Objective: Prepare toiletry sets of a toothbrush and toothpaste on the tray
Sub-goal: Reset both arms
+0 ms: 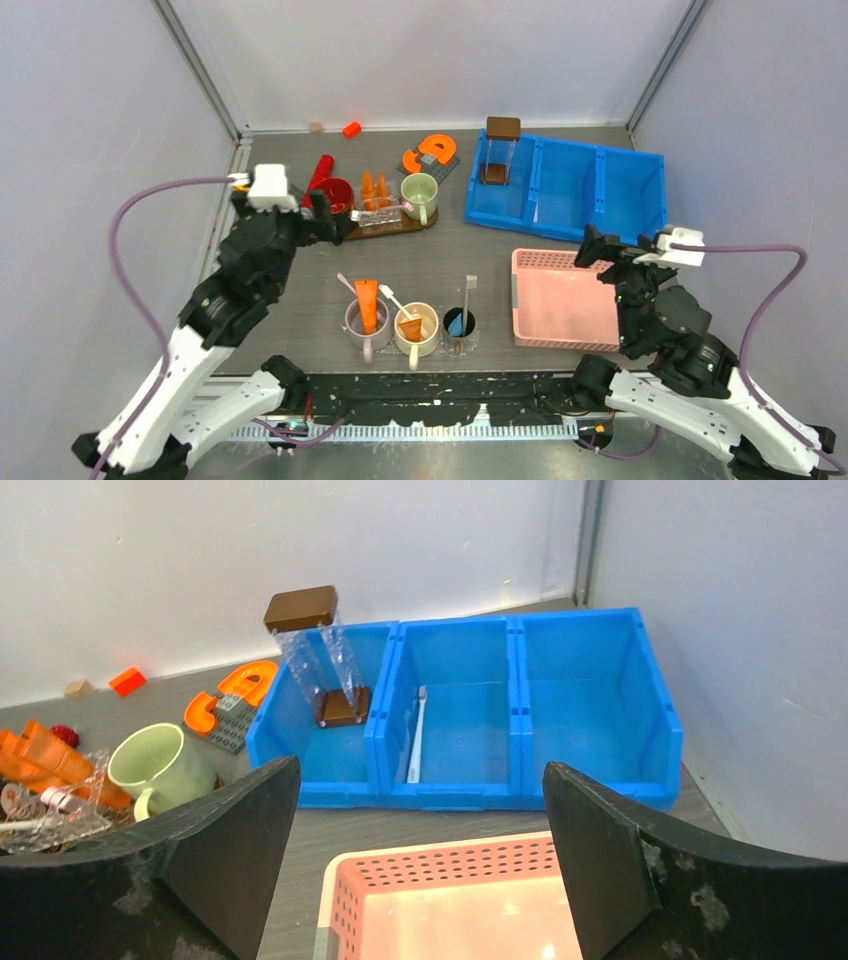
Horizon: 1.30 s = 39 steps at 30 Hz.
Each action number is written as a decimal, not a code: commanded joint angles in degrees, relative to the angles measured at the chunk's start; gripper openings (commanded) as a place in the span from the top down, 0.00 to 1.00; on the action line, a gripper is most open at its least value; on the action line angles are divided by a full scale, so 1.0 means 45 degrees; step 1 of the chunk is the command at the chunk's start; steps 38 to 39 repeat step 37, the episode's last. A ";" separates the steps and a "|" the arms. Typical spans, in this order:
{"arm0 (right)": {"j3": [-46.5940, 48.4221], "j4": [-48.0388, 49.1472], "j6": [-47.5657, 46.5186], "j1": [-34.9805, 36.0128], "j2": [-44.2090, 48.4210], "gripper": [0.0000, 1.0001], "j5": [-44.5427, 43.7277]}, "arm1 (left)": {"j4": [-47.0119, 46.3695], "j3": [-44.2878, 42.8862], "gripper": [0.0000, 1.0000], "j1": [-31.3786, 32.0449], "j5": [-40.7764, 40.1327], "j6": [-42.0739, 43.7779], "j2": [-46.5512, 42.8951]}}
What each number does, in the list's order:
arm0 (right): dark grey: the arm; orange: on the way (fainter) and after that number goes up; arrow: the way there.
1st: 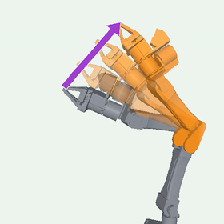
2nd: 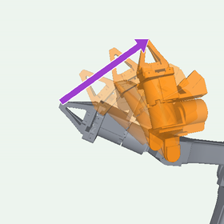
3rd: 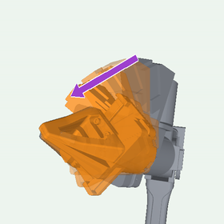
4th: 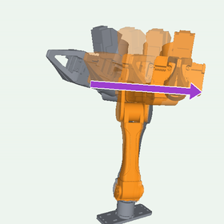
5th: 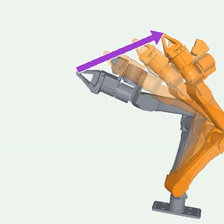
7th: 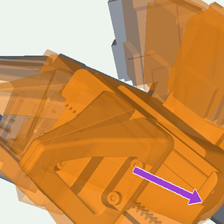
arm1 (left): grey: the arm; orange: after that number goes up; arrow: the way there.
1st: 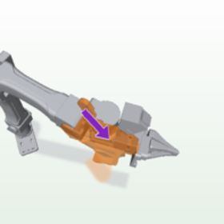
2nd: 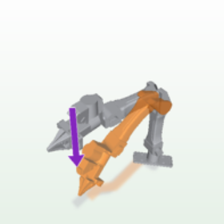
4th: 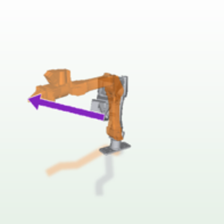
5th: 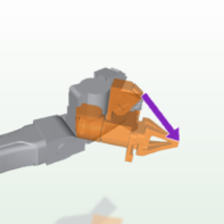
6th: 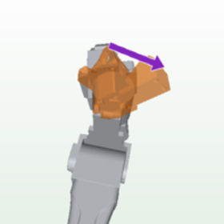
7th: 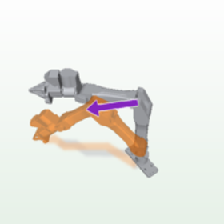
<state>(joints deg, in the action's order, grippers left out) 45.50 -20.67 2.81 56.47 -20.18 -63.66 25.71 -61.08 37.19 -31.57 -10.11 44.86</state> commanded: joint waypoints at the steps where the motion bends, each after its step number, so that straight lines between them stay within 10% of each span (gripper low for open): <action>1: 0.0993 -0.0837 0.0510 0.0031 0.0605 0.01 -0.1440 | 0.1568 -0.0048 0.05 -0.0402 -0.1995 0.0084 -0.1821; 20: 0.0025 0.0332 -0.1540 0.0035 0.3018 0.00 -0.2537 | -0.0105 0.3107 0.00 -0.0385 -0.5094 0.1621 -0.9357; 39: -0.0305 0.0997 -0.1821 0.0030 0.2719 0.00 -0.2662 | -0.0587 0.3792 0.00 -0.0384 -0.4993 0.1712 -0.9813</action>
